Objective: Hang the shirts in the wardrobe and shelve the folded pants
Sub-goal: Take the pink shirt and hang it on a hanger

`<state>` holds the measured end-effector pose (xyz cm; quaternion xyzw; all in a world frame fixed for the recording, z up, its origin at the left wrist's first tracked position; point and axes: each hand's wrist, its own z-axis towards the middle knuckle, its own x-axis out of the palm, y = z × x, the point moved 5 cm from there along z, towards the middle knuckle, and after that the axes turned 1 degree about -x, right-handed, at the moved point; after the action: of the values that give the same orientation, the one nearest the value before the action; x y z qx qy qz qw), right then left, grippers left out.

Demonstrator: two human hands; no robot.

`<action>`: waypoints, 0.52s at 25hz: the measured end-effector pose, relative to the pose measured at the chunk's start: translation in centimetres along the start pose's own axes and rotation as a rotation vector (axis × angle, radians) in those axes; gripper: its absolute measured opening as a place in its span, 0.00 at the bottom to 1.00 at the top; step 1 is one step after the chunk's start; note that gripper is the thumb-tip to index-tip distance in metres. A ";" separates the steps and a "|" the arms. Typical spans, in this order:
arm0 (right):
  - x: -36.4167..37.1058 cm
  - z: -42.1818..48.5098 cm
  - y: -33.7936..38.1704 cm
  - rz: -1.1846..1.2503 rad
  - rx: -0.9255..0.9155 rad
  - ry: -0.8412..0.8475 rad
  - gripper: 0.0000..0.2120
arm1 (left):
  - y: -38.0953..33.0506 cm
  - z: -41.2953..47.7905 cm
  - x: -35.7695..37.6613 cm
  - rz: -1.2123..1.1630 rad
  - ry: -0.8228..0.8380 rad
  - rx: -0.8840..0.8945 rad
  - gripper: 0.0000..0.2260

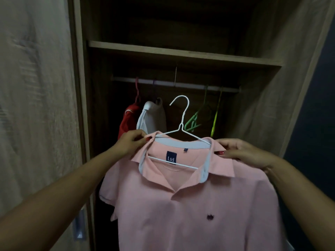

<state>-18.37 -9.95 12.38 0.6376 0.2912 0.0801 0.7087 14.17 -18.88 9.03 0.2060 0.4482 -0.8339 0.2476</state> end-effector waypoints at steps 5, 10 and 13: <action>2.0 -0.7 4.0 0.063 -0.101 -0.062 0.20 | 3.6 1.1 -0.5 0.007 -0.043 -0.228 0.16; 3.4 1.4 6.4 0.086 -0.087 -0.292 0.11 | 5.0 1.3 -1.8 0.062 -0.067 -0.307 0.22; 3.8 3.6 7.3 0.113 -0.076 -0.459 0.09 | 5.1 1.0 -3.0 0.088 -0.089 -0.303 0.22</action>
<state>-11.47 -9.93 18.18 0.6274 0.0831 -0.0166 0.7741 19.43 -21.47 7.95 0.1484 0.5481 -0.7533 0.3317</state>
